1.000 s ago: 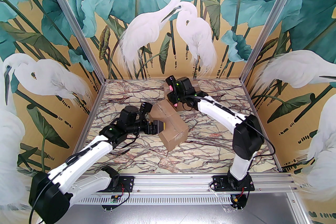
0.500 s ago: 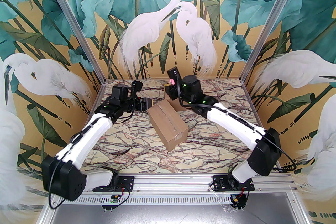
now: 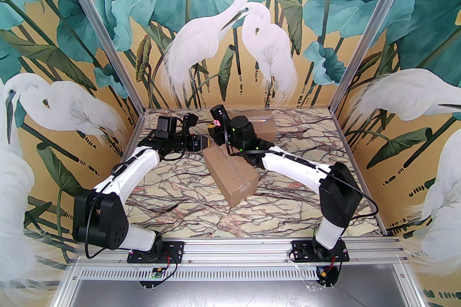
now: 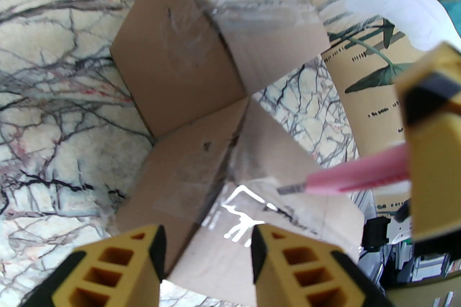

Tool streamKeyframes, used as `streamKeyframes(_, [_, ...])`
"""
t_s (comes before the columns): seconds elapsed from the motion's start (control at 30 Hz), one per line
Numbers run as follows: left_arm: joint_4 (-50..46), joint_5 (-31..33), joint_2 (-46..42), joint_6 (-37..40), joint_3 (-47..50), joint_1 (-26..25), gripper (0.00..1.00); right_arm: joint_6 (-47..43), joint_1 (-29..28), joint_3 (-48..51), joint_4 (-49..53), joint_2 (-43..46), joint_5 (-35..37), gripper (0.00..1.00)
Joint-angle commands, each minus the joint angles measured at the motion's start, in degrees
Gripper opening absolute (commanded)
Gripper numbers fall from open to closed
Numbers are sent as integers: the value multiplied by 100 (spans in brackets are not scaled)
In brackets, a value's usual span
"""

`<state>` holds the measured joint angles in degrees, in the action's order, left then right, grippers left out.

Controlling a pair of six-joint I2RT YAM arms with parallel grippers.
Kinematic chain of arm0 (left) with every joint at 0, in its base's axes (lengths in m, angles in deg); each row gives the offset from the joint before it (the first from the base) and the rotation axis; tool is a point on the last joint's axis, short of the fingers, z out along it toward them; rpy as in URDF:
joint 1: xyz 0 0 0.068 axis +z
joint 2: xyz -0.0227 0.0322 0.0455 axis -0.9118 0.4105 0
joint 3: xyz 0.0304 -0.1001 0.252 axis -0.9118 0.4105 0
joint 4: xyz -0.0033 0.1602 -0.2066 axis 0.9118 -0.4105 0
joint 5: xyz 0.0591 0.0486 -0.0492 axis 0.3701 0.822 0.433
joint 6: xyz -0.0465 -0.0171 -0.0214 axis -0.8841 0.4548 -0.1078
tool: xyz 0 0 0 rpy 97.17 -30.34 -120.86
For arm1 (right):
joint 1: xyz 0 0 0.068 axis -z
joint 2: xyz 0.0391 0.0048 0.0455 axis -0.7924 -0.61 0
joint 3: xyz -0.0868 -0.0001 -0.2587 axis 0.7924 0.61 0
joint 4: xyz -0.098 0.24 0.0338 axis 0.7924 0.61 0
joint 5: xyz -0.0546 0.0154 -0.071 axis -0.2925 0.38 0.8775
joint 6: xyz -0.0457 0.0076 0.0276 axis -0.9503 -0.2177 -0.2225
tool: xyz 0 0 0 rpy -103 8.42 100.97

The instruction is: Unpack the express box

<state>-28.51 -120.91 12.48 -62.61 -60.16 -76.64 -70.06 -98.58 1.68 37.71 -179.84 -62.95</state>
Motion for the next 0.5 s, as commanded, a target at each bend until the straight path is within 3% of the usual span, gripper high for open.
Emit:
streamKeyframes(0.0, [35, -396, 157, 165, -92, 34, 50, 24, -6, -18, -406, -109, 172, 0])
streamKeyframes(0.23, [200, -630, 125, -99, 241, 32, 57, 80, -6, -115, -282, -123, 130, 0])
streamKeyframes(0.47, [839, -708, -232, -1124, 925, 37, 55, 68, -1, -79, -109, -6, 97, 0])
